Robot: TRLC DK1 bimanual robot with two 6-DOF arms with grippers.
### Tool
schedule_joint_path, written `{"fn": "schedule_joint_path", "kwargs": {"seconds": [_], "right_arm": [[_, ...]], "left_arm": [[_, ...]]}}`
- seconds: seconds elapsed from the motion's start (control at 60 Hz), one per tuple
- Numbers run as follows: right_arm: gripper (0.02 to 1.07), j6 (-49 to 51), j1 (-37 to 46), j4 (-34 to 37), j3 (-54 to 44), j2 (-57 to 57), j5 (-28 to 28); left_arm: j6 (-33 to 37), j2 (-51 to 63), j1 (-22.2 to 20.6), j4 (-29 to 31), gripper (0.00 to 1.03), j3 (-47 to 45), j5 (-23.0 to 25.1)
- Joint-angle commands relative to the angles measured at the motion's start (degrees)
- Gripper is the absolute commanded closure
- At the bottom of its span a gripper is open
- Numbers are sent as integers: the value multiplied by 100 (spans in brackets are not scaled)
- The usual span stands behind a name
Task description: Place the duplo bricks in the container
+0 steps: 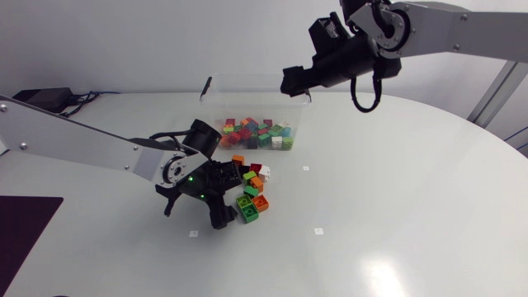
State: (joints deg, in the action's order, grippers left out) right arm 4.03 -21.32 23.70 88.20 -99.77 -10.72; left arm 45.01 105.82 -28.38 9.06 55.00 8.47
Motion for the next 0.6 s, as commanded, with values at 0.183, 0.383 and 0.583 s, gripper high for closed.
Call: {"fn": "schedule_joint_path", "kwargs": {"seconds": [0.183, 0.383, 0.583], "right_arm": [[11, -25, -188, -314, -1648, 985, -27], [11, 19, -382, -490, -2457, 1196, -27], [11, 115, -786, -516, -2967, 1135, 44]], "left_arm": [[-256, 229, -141, -203, 7, 221, -12], [-467, 413, -150, -317, 7, 441, 23], [-582, 527, -168, -467, 7, 582, 58]]}}
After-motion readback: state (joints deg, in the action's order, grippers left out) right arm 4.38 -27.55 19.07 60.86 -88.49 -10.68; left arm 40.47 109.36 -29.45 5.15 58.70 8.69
